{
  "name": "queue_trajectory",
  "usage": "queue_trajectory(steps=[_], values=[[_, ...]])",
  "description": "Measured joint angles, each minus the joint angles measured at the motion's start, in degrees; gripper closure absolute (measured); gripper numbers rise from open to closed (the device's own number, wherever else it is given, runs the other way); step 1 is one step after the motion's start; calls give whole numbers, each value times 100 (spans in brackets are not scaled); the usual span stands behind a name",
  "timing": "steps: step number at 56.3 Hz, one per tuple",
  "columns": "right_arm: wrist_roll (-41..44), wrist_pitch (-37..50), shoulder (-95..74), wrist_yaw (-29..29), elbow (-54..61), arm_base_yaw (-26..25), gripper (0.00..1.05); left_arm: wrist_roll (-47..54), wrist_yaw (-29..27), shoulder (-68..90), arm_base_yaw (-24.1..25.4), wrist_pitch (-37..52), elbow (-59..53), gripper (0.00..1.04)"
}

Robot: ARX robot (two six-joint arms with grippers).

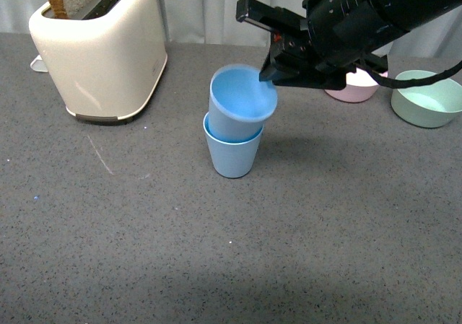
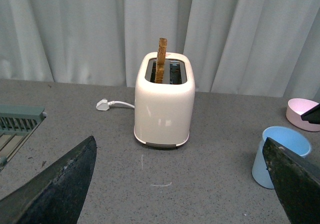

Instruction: Stack blue cups with both arms

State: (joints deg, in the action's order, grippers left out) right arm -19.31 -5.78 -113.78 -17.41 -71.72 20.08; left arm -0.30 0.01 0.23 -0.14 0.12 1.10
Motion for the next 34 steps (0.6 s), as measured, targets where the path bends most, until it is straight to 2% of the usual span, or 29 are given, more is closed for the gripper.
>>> queue_trajectory(steps=[6, 7, 10, 11, 15, 17, 20, 22, 23, 34], values=[[61, -59, 33, 103, 2, -42, 55, 0, 0, -2, 0, 0, 0, 7], [107, 79, 33, 286, 63, -31, 52, 0, -2, -2, 0, 0, 0, 7], [671, 1851, 90, 1714, 778, 11, 61, 0, -7, -2, 0, 0, 0, 7], [962, 2778, 140, 2417, 1228, 11, 66, 2, 9, 0, 0, 0, 0, 7], [1443, 4861, 343, 3287, 2345, -92, 79, 2, -7, -2, 0, -2, 0, 7], [1547, 5694, 466, 3386, 2747, -173, 84, 2, -9, -2, 0, -2, 0, 7], [1679, 6443, 732, 3364, 3163, -293, 91, 2, -17, -4, 0, -4, 0, 7], [1766, 7012, 1147, 3289, 3560, -431, 100, 2, -15, -4, 0, -4, 0, 7], [1794, 7138, 1307, 3254, 3687, -485, 104, 2, -13, -2, 0, -4, 0, 7], [1906, 7331, 2363, 2837, 5036, -905, 104, 2, -2, -2, 0, -7, 0, 7]])
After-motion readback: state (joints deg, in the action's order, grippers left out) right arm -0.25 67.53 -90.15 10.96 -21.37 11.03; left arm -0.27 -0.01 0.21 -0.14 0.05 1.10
